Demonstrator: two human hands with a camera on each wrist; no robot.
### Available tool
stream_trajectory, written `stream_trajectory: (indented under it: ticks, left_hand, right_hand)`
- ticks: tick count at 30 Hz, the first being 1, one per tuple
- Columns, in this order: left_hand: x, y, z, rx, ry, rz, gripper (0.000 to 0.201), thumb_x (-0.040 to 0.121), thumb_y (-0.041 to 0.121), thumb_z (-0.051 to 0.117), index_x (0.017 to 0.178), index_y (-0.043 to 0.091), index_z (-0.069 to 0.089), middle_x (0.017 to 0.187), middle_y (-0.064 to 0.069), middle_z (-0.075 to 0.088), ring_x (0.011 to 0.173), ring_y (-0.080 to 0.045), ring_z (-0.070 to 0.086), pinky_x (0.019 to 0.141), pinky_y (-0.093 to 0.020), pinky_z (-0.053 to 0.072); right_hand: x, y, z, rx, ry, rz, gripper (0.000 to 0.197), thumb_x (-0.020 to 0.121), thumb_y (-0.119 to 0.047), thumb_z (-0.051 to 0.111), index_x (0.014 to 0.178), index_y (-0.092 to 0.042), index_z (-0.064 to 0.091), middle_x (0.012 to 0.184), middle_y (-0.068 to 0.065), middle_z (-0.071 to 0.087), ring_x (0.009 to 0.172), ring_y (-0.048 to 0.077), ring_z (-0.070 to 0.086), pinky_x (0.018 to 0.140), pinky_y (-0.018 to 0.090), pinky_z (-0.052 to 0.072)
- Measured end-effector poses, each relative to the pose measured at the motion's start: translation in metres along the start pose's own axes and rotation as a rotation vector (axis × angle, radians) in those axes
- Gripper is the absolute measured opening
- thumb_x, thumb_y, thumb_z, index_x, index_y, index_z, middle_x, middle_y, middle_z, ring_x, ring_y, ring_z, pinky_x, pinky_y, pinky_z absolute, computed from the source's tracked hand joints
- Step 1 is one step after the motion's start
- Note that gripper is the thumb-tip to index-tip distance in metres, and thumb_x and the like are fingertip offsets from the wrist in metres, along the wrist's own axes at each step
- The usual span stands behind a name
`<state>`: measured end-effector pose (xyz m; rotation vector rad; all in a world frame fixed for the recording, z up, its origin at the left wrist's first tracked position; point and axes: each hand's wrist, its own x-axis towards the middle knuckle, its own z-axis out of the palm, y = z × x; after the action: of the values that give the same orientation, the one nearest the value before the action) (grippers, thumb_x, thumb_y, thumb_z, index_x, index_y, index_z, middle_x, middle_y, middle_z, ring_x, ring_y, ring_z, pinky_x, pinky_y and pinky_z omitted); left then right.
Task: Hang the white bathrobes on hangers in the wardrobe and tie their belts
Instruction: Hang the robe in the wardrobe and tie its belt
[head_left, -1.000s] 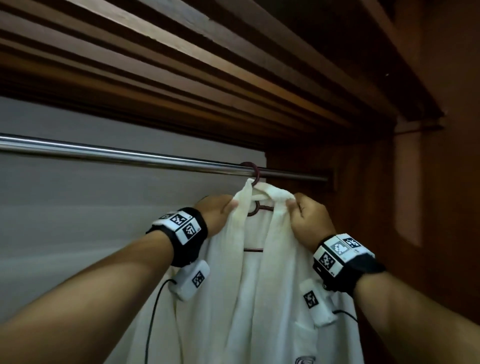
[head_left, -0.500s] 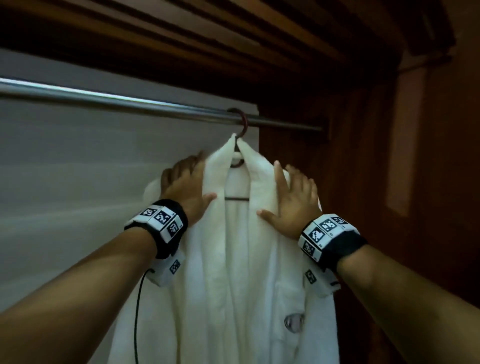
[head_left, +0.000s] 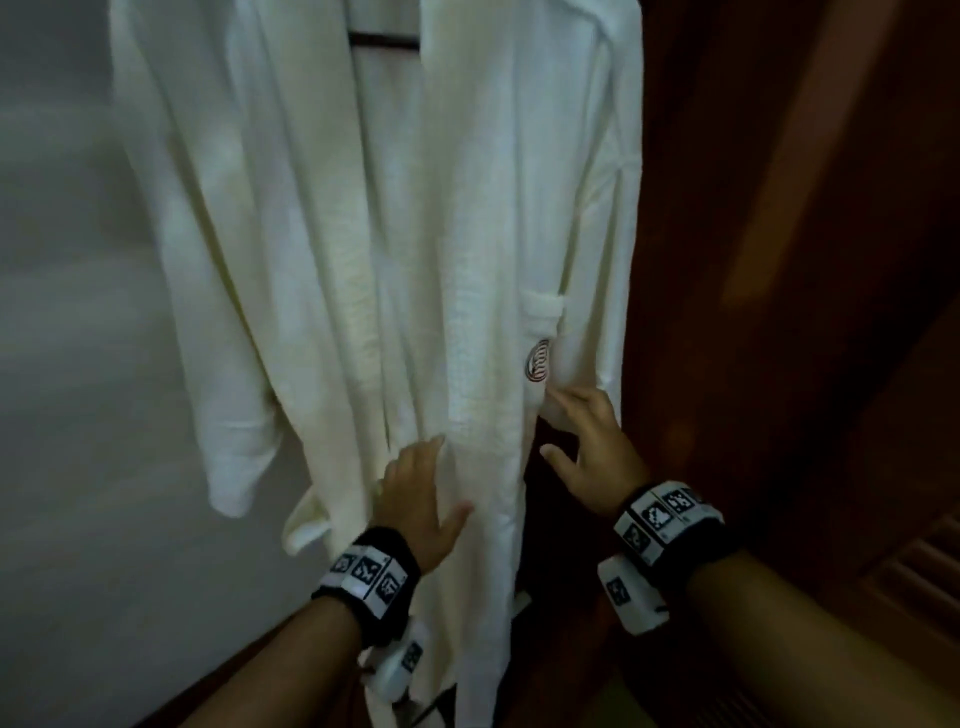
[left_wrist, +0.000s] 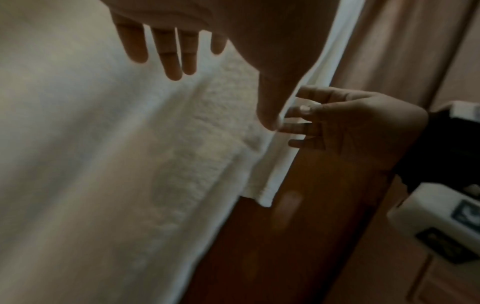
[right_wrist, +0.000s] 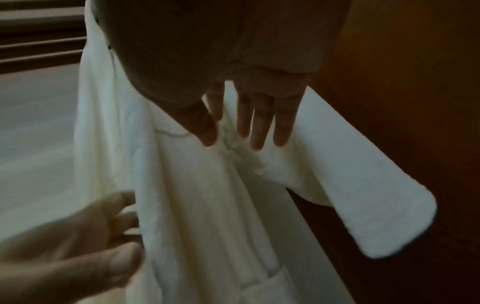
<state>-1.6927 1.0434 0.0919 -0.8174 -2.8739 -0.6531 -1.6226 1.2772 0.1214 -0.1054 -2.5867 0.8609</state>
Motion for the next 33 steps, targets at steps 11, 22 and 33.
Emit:
stream_trajectory:
  ticks: [11,22,33]
  left_hand:
    - [0.041,0.025,0.021,-0.326,0.002,-0.396,0.03,0.096,0.015,0.043,0.121,0.005,0.056,0.126,-0.02,0.058,0.112,-0.035,0.055,0.082,-0.024,0.035]
    - [-0.019,0.023,-0.001,-0.519,0.072,-0.436,0.056,0.076,0.032,0.037,0.123,0.011,0.058,0.127,-0.016,0.058,0.119,-0.03,0.052,0.09,-0.025,0.036]
    - [-0.063,0.039,0.016,-0.384,0.223,-0.577,0.116,0.06,0.043,0.082,0.144,0.033,0.002,0.134,-0.011,0.048,0.116,-0.031,0.053,0.095,-0.045,0.048]
  right_hand:
    - [0.019,0.029,0.002,0.163,-0.129,0.106,0.044,0.087,-0.006,0.057,0.129,-0.017,0.057,0.108,0.0,0.064,0.104,0.016,0.061,0.098,0.034,0.048]
    - [0.021,0.029,0.07,0.167,-0.544,0.073,0.073,0.065,-0.068,0.064,0.129,-0.036,0.05,0.125,0.002,0.059,0.109,0.02,0.06,0.093,0.039,0.052]
    - [0.032,-0.035,0.029,0.377,-0.601,-0.226,0.017,0.079,-0.022,0.055,0.084,-0.019,0.071,0.089,0.001,0.073,0.087,0.018,0.066,0.081,0.027,0.049]
